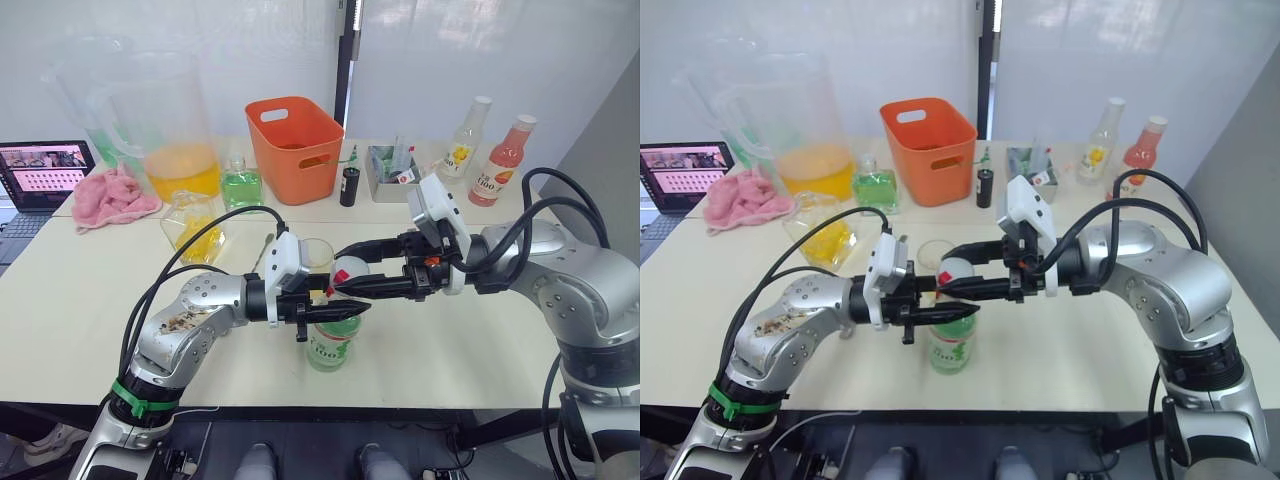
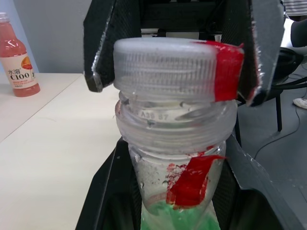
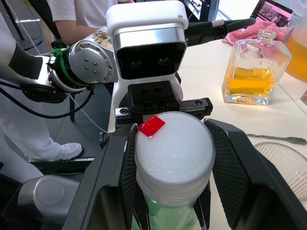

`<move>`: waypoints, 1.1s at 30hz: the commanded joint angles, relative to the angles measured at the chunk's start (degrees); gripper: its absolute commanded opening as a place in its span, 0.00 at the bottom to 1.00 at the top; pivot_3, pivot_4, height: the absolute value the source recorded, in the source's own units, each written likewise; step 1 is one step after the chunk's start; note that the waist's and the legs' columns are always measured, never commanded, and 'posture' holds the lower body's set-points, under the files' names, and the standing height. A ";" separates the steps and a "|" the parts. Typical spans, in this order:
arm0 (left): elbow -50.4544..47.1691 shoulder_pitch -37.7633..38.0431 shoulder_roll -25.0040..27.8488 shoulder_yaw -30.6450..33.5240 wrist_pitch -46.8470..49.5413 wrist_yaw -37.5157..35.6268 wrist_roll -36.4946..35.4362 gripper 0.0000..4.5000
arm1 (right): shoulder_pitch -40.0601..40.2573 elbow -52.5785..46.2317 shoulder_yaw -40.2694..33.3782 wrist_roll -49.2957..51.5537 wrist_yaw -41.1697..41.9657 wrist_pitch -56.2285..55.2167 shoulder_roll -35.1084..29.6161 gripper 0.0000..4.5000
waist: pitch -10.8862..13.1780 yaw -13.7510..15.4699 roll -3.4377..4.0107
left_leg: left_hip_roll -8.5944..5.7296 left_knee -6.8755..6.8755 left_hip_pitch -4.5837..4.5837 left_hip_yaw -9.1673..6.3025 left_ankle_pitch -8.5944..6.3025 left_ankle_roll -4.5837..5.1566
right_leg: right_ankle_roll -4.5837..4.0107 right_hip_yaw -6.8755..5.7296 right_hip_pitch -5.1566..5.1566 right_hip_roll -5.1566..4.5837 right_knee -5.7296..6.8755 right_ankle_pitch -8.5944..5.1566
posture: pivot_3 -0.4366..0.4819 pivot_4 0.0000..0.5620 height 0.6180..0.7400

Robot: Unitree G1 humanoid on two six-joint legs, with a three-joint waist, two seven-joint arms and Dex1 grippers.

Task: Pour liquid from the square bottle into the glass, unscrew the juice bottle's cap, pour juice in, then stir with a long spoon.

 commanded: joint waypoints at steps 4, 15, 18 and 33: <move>-0.14 0.54 0.10 -0.72 0.46 1.16 1.43 0.29 | -1.05 0.69 -1.00 -0.43 -0.10 -2.17 0.52 0.37 | 0.00 -0.01 0.00 | 0.00 0.00 0.00 0.00 0.00 0.00 | 0.00 0.00 0.00 0.00 0.00 0.00 | 0.48 0.27 0.99; -0.10 0.92 -0.33 -0.78 0.27 1.46 1.63 0.29 | -6.00 1.64 -6.16 6.89 -2.09 3.99 0.15 0.36 | 0.00 0.07 0.00 | 0.00 0.00 -0.01 0.00 0.00 0.00 | 0.00 0.01 -0.01 0.00 0.02 0.01 | 0.48 0.27 0.99; -0.07 0.95 -0.43 -0.81 0.20 1.49 1.65 0.29 | -6.58 1.67 -7.12 8.57 -2.48 5.25 -0.56 0.36 | 0.00 0.13 0.00 | 0.00 0.00 -0.01 -0.01 0.00 0.00 | 0.00 -0.01 0.02 0.00 -0.03 0.00 | 0.48 0.27 0.99; 0.22 1.08 -0.66 -1.09 -0.48 1.59 2.13 0.28 | 0.17 23.50 -13.01 -11.38 -6.82 -9.80 -14.37 0.36 | 0.00 0.81 -0.01 | -0.01 0.02 -0.03 0.05 0.00 0.00 | -0.01 0.01 0.03 -0.02 -0.19 0.00 | 0.48 0.27 0.99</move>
